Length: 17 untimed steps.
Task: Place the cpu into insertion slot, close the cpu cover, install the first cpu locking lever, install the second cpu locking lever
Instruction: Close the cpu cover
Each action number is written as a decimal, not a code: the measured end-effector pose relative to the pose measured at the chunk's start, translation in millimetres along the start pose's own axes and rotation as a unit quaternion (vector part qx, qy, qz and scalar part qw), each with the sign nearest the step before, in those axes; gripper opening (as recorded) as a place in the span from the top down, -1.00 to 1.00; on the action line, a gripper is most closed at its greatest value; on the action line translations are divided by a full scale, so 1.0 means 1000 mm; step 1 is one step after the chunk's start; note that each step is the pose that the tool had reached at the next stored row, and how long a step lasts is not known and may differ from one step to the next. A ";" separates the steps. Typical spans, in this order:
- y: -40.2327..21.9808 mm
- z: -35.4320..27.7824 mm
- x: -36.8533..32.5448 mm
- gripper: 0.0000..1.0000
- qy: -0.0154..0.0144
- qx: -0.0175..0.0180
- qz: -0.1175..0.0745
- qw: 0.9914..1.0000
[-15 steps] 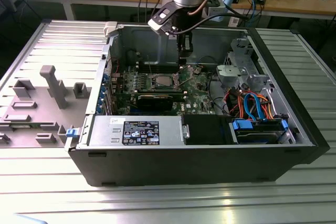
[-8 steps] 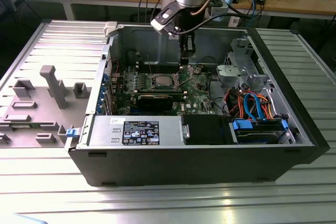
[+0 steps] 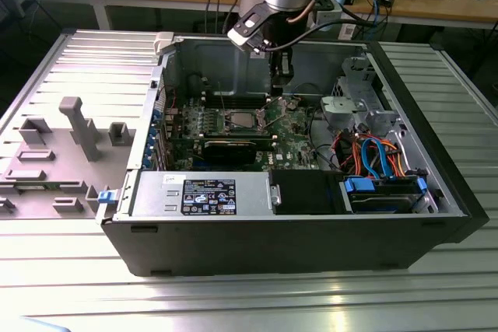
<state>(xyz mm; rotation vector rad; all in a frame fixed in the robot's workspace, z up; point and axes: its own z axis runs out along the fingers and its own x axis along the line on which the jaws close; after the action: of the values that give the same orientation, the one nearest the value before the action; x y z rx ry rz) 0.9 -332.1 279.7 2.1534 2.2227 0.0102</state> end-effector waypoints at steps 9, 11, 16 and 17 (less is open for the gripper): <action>0.0038 0.0003 -0.0001 0.79 0.000 0.000 0.000 1.000; 0.0038 0.0003 -0.0001 0.79 0.000 0.000 0.000 1.000; 0.0042 0.0003 -0.0001 0.79 0.000 0.000 0.000 1.000; 0.0042 0.0003 -0.0001 0.79 0.000 0.000 0.000 1.000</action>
<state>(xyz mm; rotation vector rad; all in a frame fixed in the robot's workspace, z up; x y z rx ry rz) 5.1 -332.1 279.5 2.1533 2.2226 0.0102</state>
